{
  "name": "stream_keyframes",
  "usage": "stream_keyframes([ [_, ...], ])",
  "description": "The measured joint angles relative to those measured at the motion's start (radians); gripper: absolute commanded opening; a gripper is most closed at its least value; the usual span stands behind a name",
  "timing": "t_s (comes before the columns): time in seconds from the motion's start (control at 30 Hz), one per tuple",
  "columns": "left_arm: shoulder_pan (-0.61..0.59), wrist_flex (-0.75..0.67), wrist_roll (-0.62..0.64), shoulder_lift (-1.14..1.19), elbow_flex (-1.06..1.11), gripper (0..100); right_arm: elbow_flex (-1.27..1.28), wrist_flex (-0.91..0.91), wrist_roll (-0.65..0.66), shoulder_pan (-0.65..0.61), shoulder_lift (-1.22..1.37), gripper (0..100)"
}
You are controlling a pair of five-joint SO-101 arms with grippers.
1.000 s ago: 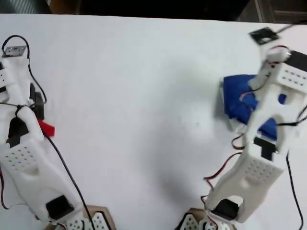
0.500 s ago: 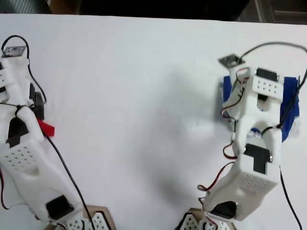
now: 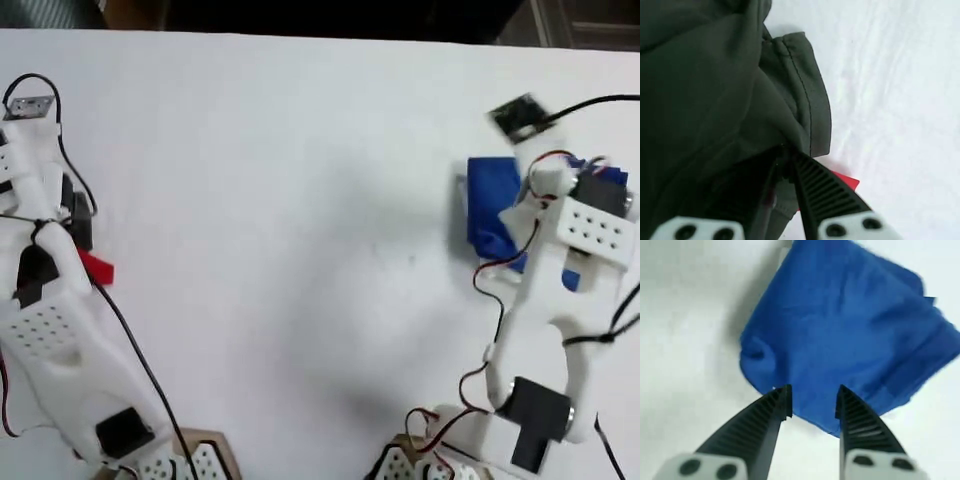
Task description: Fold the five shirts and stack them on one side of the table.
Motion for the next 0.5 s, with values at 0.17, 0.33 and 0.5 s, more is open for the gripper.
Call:
stream_keyframes([
  [0.17,0.0,0.0,0.0,0.0,0.0,3,0.0,-0.207,-0.132,0.104,0.049,15.6],
  [0.33,0.0,0.0,0.0,0.0,0.0,3,-0.028,-0.348,-0.173,0.146,0.244,15.6],
  [0.5,0.0,0.0,-0.006,0.0,0.0,3,-0.212,-0.359,-0.245,0.213,0.425,15.6],
])
